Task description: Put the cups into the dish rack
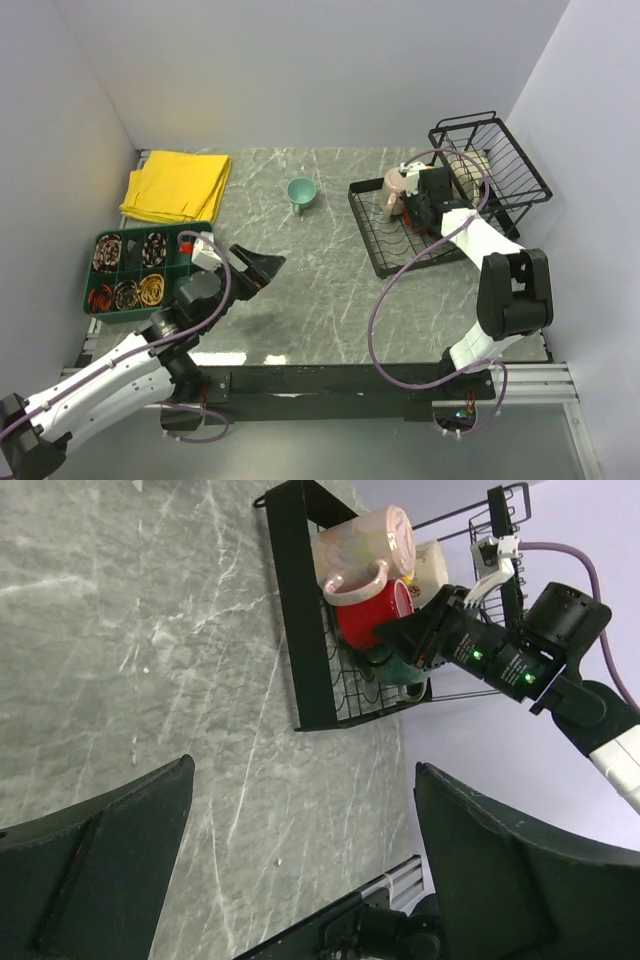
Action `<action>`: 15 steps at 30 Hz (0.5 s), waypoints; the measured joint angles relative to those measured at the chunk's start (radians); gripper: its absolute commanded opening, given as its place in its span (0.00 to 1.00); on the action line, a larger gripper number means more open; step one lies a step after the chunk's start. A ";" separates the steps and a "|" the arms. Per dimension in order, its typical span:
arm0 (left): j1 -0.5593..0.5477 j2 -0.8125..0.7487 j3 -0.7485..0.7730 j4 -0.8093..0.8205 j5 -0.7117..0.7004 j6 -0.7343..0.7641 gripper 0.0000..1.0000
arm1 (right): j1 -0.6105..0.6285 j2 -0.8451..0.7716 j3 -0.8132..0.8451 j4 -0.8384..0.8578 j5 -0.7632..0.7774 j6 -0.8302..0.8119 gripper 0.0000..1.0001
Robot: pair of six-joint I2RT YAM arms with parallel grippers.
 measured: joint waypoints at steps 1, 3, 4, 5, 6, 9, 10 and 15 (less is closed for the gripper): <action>0.002 0.021 0.014 0.005 0.006 0.008 0.96 | 0.000 0.000 0.000 -0.002 -0.011 -0.004 0.25; 0.011 0.073 0.043 0.026 0.024 0.023 0.96 | 0.000 -0.007 0.000 -0.019 -0.054 -0.028 0.26; 0.021 0.103 0.060 0.032 0.039 0.031 0.96 | 0.000 -0.014 0.000 -0.040 -0.083 -0.041 0.26; 0.027 0.124 0.072 0.038 0.047 0.039 0.96 | 0.000 -0.025 0.000 -0.057 -0.106 -0.051 0.27; 0.042 0.166 0.093 0.045 0.063 0.049 0.96 | 0.000 -0.047 -0.002 -0.075 -0.134 -0.063 0.29; 0.079 0.267 0.152 0.048 0.106 0.077 0.96 | -0.002 -0.152 -0.010 -0.112 -0.233 -0.091 0.32; 0.090 0.295 0.169 0.048 0.122 0.087 0.96 | -0.003 -0.195 -0.014 -0.121 -0.273 -0.101 0.34; 0.164 0.402 0.237 0.052 0.197 0.144 0.96 | -0.025 -0.400 -0.047 -0.143 -0.483 -0.140 0.46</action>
